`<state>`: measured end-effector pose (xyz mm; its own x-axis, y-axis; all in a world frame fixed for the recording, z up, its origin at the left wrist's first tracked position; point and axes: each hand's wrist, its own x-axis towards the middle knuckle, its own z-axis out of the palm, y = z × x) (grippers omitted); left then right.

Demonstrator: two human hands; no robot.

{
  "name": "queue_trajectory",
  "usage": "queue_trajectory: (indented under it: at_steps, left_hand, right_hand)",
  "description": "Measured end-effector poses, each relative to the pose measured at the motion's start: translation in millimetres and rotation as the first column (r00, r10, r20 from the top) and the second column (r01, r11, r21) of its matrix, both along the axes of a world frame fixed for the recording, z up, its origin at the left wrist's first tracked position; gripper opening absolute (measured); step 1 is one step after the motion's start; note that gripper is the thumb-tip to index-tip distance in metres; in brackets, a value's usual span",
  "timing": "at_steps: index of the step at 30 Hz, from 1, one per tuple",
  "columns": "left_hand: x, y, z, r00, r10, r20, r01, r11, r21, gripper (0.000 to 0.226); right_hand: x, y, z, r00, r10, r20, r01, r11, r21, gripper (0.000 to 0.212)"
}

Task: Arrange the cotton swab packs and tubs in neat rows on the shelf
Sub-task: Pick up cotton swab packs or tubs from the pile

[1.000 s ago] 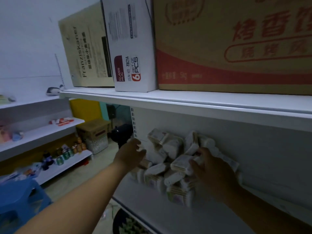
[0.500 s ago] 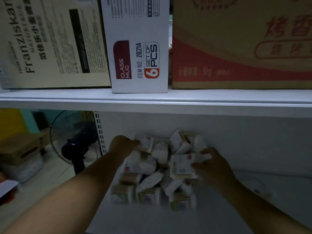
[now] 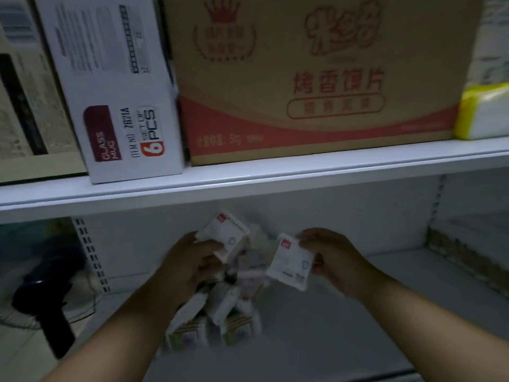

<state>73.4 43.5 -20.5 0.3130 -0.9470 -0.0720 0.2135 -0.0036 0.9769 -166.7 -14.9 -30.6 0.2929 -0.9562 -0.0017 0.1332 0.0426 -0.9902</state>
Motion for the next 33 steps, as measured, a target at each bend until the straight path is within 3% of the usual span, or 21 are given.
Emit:
queue_trajectory:
  at_steps: [3, 8, 13, 18, 23, 28, 33]
  left_hand:
    - [-63.8, -7.7, -6.7, 0.984, -0.174, 0.033, 0.174, 0.985, 0.023, 0.019]
    - [-194.8, -20.2, -21.8, 0.947, -0.318, 0.046, 0.316, 0.947, 0.049, 0.045]
    - [-338.8, -23.9, -30.1, 0.859, -0.511, -0.029, 0.511, 0.854, 0.093, 0.022]
    - [-431.6, -31.6, -37.8, 0.826, -0.560, 0.063, 0.548, 0.825, 0.139, 0.021]
    - [-490.9, -56.0, -28.7, 0.804, -0.561, 0.196, 0.560, 0.826, 0.065, 0.060]
    - [-545.1, -115.7, -8.3, 0.781, -0.484, 0.395, 0.538, 0.843, -0.030, 0.045]
    - [-606.5, -186.1, 2.7, 0.719, -0.465, 0.517, 0.585, 0.807, -0.086, 0.047]
  right_hand:
    - [-50.8, 3.5, 2.7, 0.999, -0.047, -0.009, 0.047, 0.999, -0.011, 0.019]
    - [-171.1, 20.6, 2.1, 0.978, -0.209, 0.016, 0.209, 0.976, -0.055, 0.026]
    - [-298.4, 32.8, -9.8, 0.921, -0.390, 0.023, 0.390, 0.914, -0.113, 0.014]
    - [-395.3, 40.7, -16.7, 0.873, -0.488, -0.009, 0.482, 0.865, -0.141, 0.012]
    - [-456.7, 20.8, -16.7, 0.863, -0.500, -0.069, 0.483, 0.858, -0.172, 0.011]
    - [-524.0, -22.3, 5.0, 0.804, -0.594, 0.025, 0.587, 0.787, -0.191, 0.012]
    - [-606.8, -66.3, 21.2, 0.729, -0.680, -0.078, 0.647, 0.721, -0.249, 0.013]
